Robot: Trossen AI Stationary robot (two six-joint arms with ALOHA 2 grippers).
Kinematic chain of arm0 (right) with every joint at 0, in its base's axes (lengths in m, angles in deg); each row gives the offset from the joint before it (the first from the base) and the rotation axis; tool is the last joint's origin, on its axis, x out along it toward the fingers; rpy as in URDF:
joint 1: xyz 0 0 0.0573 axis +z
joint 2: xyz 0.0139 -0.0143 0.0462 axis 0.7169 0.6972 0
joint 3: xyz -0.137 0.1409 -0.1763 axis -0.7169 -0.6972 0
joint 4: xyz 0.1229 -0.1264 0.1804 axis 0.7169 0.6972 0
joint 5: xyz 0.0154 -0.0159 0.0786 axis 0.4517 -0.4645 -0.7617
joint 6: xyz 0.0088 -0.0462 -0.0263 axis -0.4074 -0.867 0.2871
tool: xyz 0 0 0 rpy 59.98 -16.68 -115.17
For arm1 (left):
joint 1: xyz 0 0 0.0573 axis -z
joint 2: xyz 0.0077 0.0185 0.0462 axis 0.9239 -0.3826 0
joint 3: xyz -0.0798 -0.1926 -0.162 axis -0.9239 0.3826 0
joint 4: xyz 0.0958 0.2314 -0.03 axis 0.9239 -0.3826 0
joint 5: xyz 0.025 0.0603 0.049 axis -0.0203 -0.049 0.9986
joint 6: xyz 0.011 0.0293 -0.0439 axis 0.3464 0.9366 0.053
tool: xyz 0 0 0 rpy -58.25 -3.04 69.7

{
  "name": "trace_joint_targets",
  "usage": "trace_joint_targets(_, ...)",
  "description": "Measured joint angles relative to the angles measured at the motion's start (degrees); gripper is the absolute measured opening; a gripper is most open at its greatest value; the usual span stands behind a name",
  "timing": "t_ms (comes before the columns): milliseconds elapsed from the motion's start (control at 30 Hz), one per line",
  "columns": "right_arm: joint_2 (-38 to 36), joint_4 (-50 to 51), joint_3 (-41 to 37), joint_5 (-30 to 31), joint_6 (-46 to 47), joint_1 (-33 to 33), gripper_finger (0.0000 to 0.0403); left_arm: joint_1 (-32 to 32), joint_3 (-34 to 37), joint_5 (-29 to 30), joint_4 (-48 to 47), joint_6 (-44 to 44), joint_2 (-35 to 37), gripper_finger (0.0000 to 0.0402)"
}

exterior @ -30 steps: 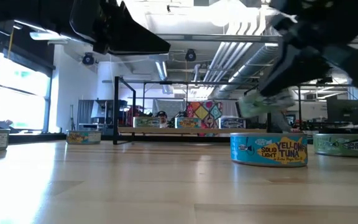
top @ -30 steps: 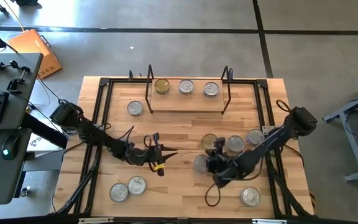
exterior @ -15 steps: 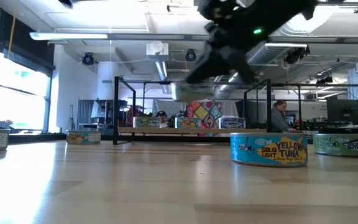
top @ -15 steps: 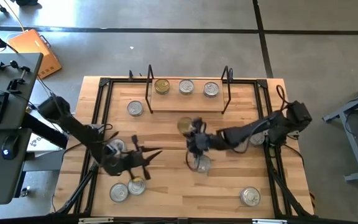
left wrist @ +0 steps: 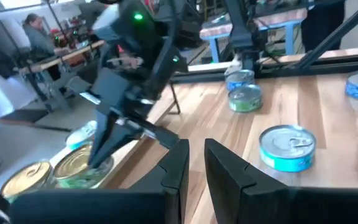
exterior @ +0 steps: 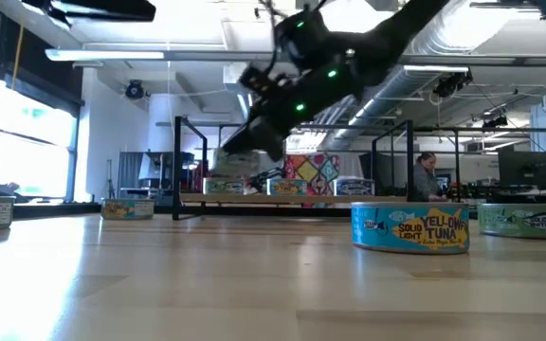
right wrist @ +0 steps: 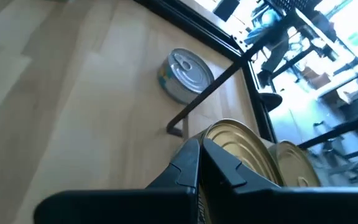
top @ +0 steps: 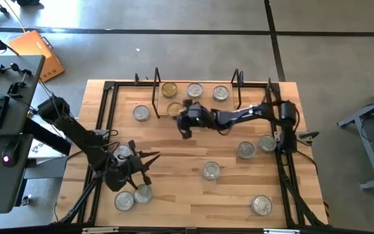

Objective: Stack canned seafood by type on shelf
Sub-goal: Put the green tuna can aligned with the other green tuna can on the shelf

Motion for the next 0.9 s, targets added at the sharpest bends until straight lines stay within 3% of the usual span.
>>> trace_joint_targets(433,10.5,8.2,13.9,-2.3,5.2,-2.9,0.0,0.4,0.0,-0.4,-3.2,-4.2,0.0,0.0042)
trace_joint_targets(900,13.0,9.9,16.8,-1.8,11.8,-5.0,0.0,0.4,0.0,-0.4,-2.7,-4.2,0.0,0.0042)
